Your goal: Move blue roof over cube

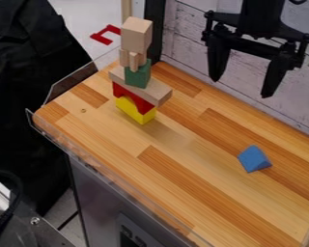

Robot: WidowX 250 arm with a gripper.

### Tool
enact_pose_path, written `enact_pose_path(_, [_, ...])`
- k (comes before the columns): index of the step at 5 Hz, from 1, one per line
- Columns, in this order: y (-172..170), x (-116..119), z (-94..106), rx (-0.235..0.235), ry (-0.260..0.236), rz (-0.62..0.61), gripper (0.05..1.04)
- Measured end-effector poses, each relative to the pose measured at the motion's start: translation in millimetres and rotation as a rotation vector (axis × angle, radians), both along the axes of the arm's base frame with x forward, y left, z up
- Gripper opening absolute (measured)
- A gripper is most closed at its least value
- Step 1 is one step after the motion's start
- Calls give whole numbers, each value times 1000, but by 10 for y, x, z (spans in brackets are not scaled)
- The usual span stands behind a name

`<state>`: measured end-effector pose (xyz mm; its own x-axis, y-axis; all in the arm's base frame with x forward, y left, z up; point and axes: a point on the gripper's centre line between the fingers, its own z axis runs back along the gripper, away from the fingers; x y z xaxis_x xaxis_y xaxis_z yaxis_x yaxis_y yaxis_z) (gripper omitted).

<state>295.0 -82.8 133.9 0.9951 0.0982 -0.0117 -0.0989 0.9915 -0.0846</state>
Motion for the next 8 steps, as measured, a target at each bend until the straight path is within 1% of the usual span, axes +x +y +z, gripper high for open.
enact_pose_path(1, [5,-21,-115,9,40,0,999])
enact_pose_path(2, [-12,1,-268,3,67,-98,999])
enact_pose_path(3, [-52,101,-385,-10,54,-218,999])
enact_pose_path(4, [-105,185,-503,-38,38,-422,999])
enact_pose_path(5, [-172,250,-665,-61,43,-630,999])
enact_pose_path(6, [-272,220,-835,-63,114,-700,999])
enact_pose_path(8, [-382,175,-1073,-71,175,-720,999])
